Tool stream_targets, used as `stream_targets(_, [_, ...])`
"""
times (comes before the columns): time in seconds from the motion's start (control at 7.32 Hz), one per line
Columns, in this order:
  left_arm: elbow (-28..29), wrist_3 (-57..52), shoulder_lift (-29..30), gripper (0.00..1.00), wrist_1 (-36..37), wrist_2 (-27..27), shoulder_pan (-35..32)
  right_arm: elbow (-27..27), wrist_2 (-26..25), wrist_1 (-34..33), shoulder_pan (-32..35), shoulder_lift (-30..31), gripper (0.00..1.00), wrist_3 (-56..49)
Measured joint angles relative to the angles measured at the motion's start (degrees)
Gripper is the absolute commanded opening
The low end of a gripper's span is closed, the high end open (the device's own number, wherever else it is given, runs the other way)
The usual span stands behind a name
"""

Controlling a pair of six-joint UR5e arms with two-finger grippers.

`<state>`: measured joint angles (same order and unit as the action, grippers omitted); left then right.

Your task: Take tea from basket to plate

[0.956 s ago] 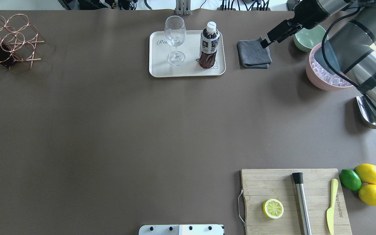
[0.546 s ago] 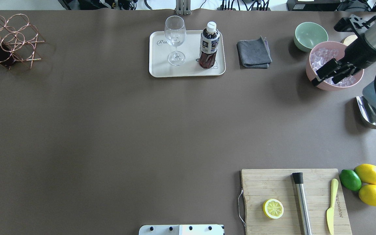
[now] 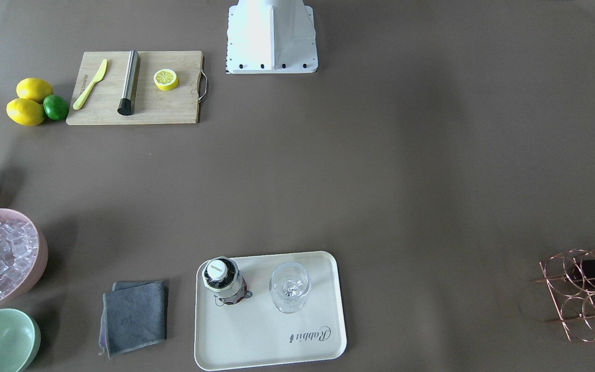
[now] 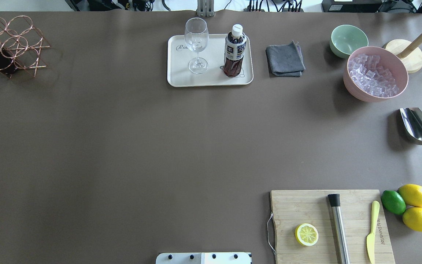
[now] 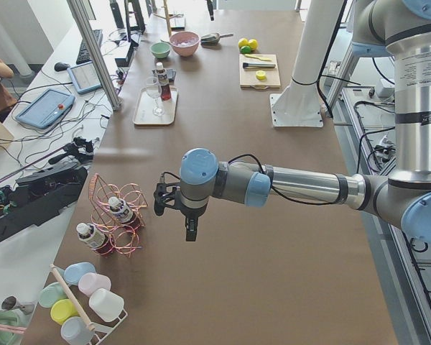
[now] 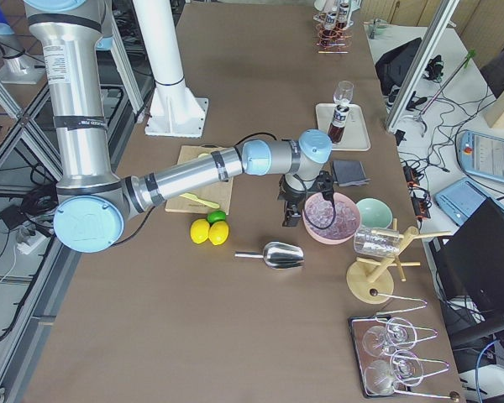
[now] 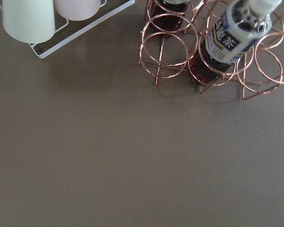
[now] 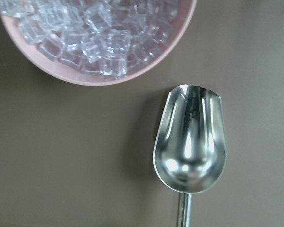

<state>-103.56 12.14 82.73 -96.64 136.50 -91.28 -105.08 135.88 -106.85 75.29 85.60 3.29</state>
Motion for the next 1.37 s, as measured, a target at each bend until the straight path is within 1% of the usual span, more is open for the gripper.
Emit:
stream_targets(0.14, [-0.2, -3.8, -1.2, 0.98, 0.1, -0.3, 0.1, -0.2, -0.7, -1.4, 3.2, 3.0, 1.0, -0.8])
stream_targets(0.27, [-0.8, -5.0, -2.1, 0.97, 0.6, -0.3, 0.0, -0.2, -1.1, -1.7, 6.0, 5.9, 1.0, -1.1])
stream_targets(0.41, [-1.3, -5.5, -2.5, 0.97, 3.7, -0.2, -0.2, 0.0, -1.8, -1.7, 8.5, 8.5, 1.0, -1.2])
stream_targets(0.55, [-1.7, -5.7, -1.1, 0.98, 9.2, -0.2, -0.3, 0.2, -2.7, -1.6, 10.5, 10.2, 1.0, -1.5])
stream_targets(0.68, [-1.7, -5.8, 0.6, 0.98, 14.0, -0.3, -0.1, 0.5, -3.4, -1.5, 12.2, 11.3, 1.0, -3.3])
stream_targets(0.82, [-1.7, -5.8, 1.4, 0.97, 16.3, -0.3, 0.0, 1.2, -3.7, -1.5, 13.6, 11.6, 1.0, -5.2])
stream_targets(1.23, [-1.5, -6.2, 1.4, 0.97, 17.6, -0.7, 0.3, 3.2, -5.2, -0.7, 14.6, 11.2, 1.0, -6.3])
stream_targets(1.37, [-1.5, -6.3, 1.4, 0.97, 17.5, -0.7, 0.4, 5.1, -5.5, 2.2, 14.6, 10.9, 1.0, -6.3])
